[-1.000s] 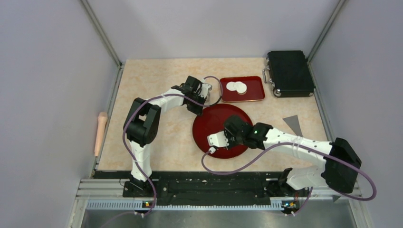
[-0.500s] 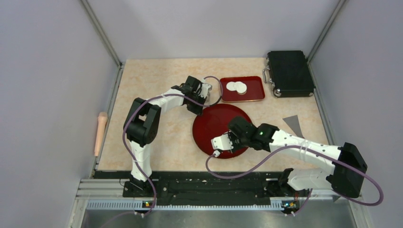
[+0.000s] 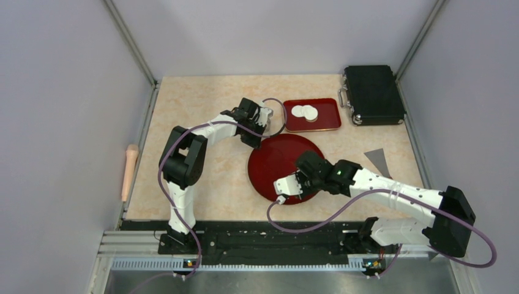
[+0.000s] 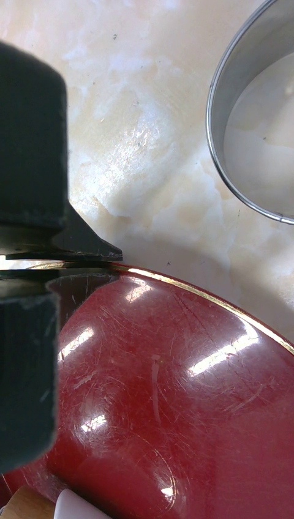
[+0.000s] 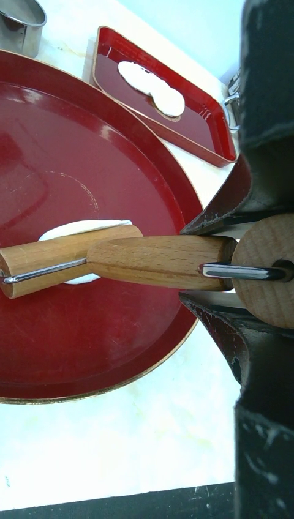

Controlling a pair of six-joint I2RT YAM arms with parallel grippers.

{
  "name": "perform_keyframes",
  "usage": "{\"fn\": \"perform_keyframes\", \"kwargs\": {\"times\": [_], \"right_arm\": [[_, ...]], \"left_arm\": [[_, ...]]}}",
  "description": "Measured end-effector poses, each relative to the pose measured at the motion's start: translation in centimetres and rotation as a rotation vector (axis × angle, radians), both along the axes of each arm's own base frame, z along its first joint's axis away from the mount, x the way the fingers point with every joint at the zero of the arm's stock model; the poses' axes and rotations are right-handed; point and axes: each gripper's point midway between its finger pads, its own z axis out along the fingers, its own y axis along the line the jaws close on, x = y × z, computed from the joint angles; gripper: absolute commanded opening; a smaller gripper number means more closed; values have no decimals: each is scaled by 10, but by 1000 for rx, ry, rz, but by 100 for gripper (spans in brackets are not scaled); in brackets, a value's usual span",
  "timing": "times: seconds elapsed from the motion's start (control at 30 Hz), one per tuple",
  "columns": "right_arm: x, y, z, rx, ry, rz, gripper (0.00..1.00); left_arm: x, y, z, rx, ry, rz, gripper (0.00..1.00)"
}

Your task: Roll out the dumpling wrappers from the dough

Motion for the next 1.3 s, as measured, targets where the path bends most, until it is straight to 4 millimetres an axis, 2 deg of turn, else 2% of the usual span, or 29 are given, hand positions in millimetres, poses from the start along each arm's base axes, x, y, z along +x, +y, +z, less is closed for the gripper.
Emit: {"fn": "perform_keyframes", "kwargs": {"times": [1.3], "right_arm": [[-17, -8, -3, -36, 85, 24, 0]], "left_arm": [[0, 0, 0, 0, 0, 0, 0]]}}
